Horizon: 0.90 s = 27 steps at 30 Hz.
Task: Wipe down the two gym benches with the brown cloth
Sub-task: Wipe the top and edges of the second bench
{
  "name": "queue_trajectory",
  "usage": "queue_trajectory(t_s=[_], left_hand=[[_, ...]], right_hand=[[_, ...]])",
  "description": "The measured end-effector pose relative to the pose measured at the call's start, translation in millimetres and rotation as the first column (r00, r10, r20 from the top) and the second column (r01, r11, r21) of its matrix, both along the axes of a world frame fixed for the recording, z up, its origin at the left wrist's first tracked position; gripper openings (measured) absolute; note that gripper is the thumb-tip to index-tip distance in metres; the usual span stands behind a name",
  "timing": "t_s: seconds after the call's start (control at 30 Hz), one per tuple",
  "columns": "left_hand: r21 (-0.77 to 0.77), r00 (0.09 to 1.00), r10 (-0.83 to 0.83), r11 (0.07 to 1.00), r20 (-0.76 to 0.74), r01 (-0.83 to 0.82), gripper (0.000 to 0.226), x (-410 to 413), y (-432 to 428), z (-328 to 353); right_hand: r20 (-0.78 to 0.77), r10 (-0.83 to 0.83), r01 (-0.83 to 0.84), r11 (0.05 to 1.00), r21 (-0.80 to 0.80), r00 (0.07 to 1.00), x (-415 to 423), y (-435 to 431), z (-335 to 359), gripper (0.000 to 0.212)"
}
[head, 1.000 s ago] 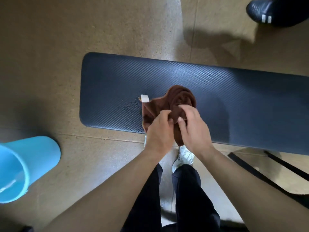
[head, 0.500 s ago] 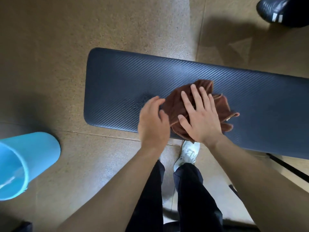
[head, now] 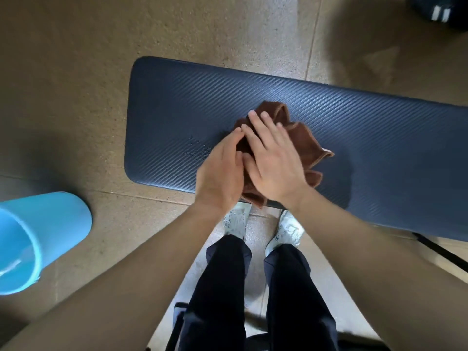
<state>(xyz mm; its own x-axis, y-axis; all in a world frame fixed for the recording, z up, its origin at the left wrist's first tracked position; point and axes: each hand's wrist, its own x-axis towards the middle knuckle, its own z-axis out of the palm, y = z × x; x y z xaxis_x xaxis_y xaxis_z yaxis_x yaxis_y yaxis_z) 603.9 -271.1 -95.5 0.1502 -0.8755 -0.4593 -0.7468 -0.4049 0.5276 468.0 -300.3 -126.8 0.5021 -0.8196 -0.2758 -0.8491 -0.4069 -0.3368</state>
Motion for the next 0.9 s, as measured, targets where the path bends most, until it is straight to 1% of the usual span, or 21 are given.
queue_trajectory(t_s=[0.03, 0.1, 0.17, 0.23, 0.3, 0.33, 0.4, 0.47, 0.53, 0.57, 0.67, 0.77, 0.83, 0.9], left_hand=[[0.004, 0.999, 0.03, 1.0, 0.02, -0.03, 0.045, -12, 0, 1], [0.004, 0.996, 0.005, 1.0, 0.09, -0.005, 0.051, -45, 2, 0], [0.009, 0.977, -0.111, 0.994, 0.182, 0.111, 0.059, -78, 7, -4], [0.008, 0.928, -0.274, 0.96, 0.253, 0.281, 0.061, -101, 17, -10], [0.002, 0.87, -0.407, 0.906, 0.277, 0.423, 0.06, -98, 32, -18], [0.004, 0.846, -0.452, 0.882, 0.283, 0.47, 0.06, -87, 37, -21], [0.023, 0.811, -0.495, 0.858, 0.312, 0.514, 0.058, -53, 44, -26], [0.039, 0.796, -0.472, 0.867, 0.379, 0.496, 0.057, -12, 45, -28], [0.094, 0.778, -0.442, 0.888, 0.446, 0.45, 0.058, 28, 31, -29], [0.11, 0.78, -0.413, 0.904, 0.471, 0.412, 0.059, 44, 18, -28], [0.038, 0.827, -0.257, 0.961, 0.5, 0.275, 0.058, 70, -29, -24], [-0.013, 0.845, -0.145, 0.984, 0.514, 0.177, 0.055, 54, -48, -23], [-0.04, 0.88, -0.032, 0.998, 0.474, 0.058, 0.057, 31, -33, -24], [-0.044, 0.901, 0.001, 0.999, 0.434, 0.02, 0.059, 15, 3, -23]], right_hand=[[-0.046, 0.042, -0.043, 0.999, -0.021, 0.998, -13, -4, 0, 0.061], [-0.139, 0.094, -0.098, 0.995, -0.026, 0.986, -43, -6, -1, 0.062], [-0.204, 0.069, -0.073, 0.997, -0.012, 0.977, -69, 2, 0, 0.065], [-0.254, -0.018, 0.016, 1.0, -0.009, 0.967, -87, 17, 2, 0.066], [-0.259, -0.09, 0.094, 0.996, 0.006, 0.962, -93, 33, 3, 0.067], [-0.25, -0.09, 0.096, 0.995, 0.012, 0.964, -90, 37, 3, 0.068], [-0.222, -0.01, 0.013, 1.0, 0.014, 0.975, -69, 38, 2, 0.073], [-0.18, 0.091, -0.095, 0.995, -0.013, 0.979, -33, 26, -1, 0.077], [-0.14, 0.138, -0.146, 0.988, -0.046, 0.98, 7, 4, -5, 0.078], [-0.122, 0.135, -0.143, 0.988, -0.058, 0.983, 26, -9, -7, 0.077], [-0.078, 0.073, -0.08, 0.993, -0.084, 0.994, 63, -48, -10, 0.068], [-0.06, 0.011, -0.017, 0.995, -0.098, 0.998, 66, -57, -11, 0.062], [-0.083, 0.015, -0.022, 0.996, -0.083, 0.996, 56, -40, -9, 0.061], [-0.123, 0.054, -0.061, 0.997, -0.05, 0.991, 42, -11, -6, 0.063]])
